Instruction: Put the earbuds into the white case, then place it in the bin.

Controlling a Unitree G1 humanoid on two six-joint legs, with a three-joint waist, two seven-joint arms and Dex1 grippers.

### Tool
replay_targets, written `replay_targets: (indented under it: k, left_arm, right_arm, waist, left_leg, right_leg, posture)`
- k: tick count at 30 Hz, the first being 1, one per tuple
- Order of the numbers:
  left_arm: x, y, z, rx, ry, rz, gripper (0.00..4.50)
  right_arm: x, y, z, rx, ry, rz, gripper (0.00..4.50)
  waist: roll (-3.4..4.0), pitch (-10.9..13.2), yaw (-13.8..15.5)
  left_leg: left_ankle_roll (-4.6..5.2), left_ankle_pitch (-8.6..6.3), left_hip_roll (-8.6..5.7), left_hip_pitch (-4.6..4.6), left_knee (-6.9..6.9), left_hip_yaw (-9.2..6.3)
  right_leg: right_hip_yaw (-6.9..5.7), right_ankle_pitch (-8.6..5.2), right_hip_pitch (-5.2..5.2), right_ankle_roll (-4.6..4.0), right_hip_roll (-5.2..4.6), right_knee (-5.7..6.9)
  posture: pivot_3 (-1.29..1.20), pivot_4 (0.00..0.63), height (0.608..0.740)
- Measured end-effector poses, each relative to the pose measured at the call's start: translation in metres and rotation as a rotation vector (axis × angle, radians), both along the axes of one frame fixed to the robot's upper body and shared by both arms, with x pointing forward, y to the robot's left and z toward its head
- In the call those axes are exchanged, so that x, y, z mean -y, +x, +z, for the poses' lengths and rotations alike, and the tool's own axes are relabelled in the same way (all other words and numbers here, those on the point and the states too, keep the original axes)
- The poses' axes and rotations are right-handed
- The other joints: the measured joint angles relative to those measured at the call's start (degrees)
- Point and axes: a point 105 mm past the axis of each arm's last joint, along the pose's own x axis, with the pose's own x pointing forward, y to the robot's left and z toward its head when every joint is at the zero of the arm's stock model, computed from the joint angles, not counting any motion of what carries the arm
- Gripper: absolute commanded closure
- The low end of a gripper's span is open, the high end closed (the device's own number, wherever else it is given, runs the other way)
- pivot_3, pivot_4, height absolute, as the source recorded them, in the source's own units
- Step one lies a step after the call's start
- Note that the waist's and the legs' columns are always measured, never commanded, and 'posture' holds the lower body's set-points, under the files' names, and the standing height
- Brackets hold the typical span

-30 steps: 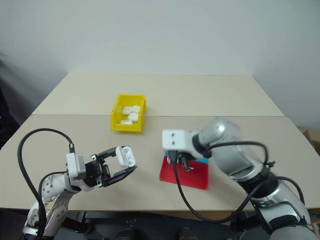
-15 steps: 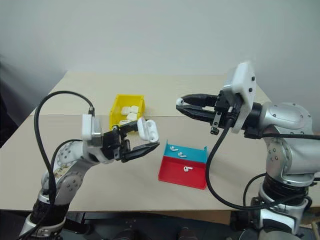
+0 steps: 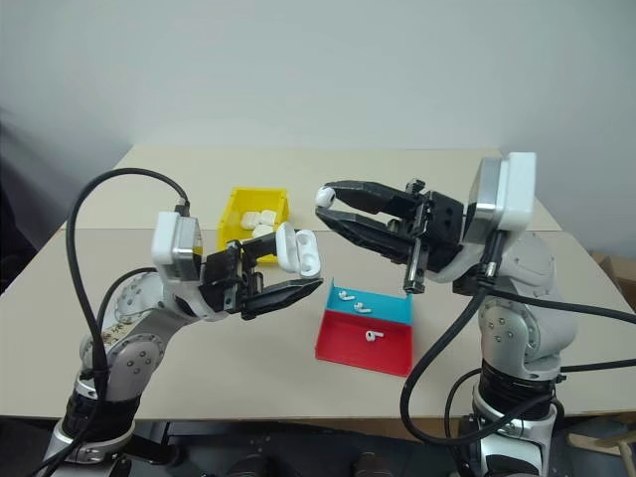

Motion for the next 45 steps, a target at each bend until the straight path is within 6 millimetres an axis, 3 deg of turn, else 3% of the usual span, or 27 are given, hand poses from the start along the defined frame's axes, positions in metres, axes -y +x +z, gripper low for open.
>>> replay_targets:
  k: [21,43,44,45]
  left_arm:
    - [-0.002,-0.007,-0.005,0.006,0.033,-0.042,1.71]
    - [0.001,-0.006,-0.011,0.000,0.052,-0.044,1.71]
    - [0.001,-0.006,-0.011,-0.002,0.049,-0.044,1.71]
    - [0.001,-0.006,-0.011,-0.003,0.048,-0.044,1.71]
  right_arm:
    - [-0.012,0.004,-0.021,0.012,-0.119,0.071,3.37]
    - [-0.013,0.006,-0.028,0.066,-0.164,0.045,3.37]
    - [-0.013,0.006,-0.028,0.069,-0.165,0.039,2.90]
    - [-0.014,0.007,-0.028,0.069,-0.170,0.033,2.70]
  waist:
    - [0.00,0.0,0.2]
    - [0.00,0.0,0.2]
    - [0.00,0.0,0.2]
    - [0.00,0.0,0.2]
  left_leg:
    - [0.00,0.00,0.00,0.00,0.00,0.01]
    - [0.00,0.00,0.00,0.00,0.00,0.01]
    - [0.00,0.00,0.00,0.00,0.00,0.01]
    - [0.00,0.00,0.00,0.00,0.00,0.01]
  right_leg:
    - [0.00,-0.01,0.00,0.00,0.00,-0.02]
    - [0.00,-0.01,-0.01,0.02,0.00,-0.03]
    - [0.00,-0.01,0.00,0.02,0.00,-0.03]
    - [0.00,-0.01,0.00,0.02,0.00,-0.03]
  posture:
    - [0.00,0.150,0.740]
    - [0.00,0.150,0.740]
    - [0.00,0.150,0.740]
    - [0.00,0.150,0.740]
